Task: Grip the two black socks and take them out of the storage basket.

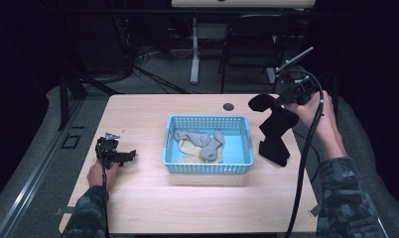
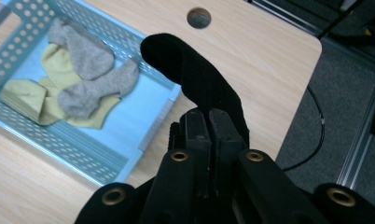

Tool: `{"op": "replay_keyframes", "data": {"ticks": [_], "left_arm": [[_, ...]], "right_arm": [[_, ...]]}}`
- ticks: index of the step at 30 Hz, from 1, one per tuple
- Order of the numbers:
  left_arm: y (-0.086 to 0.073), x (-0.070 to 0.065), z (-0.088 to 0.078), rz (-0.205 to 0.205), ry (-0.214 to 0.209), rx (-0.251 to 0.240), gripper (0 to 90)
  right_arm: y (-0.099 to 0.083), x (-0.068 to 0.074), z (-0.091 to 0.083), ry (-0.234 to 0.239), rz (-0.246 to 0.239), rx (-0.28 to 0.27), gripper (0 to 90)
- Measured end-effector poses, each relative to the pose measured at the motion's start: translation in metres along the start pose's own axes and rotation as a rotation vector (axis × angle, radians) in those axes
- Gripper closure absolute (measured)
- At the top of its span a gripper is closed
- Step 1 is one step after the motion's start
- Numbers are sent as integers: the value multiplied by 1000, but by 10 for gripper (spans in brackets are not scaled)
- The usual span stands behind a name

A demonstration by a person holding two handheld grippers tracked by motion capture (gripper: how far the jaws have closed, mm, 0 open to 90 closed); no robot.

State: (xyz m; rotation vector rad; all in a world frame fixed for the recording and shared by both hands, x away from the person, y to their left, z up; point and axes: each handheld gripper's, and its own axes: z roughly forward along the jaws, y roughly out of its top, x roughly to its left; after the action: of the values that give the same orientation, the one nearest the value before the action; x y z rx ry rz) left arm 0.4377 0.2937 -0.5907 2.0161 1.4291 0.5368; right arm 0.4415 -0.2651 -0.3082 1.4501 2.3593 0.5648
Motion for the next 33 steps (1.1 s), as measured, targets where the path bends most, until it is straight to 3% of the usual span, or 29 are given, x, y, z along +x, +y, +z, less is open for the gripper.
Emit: {"op": "replay_keyframes", "data": {"ticks": [10,18,21,32,33], "left_arm": [[0,0,0,1,0,0,3],[0,0,0,0,0,0,4],[0,0,0,0,0,0,4],[0,0,0,1,0,-1,3],[0,0,0,1,0,-1,3]], "right_arm": [[-34,-29,28,1,94,67,880],[-57,-45,85,35,170,160,880],[-65,-49,112,45,202,197,880],[-80,-45,163,71,248,237,878],[-81,-45,165,75,232,252,877]]}}
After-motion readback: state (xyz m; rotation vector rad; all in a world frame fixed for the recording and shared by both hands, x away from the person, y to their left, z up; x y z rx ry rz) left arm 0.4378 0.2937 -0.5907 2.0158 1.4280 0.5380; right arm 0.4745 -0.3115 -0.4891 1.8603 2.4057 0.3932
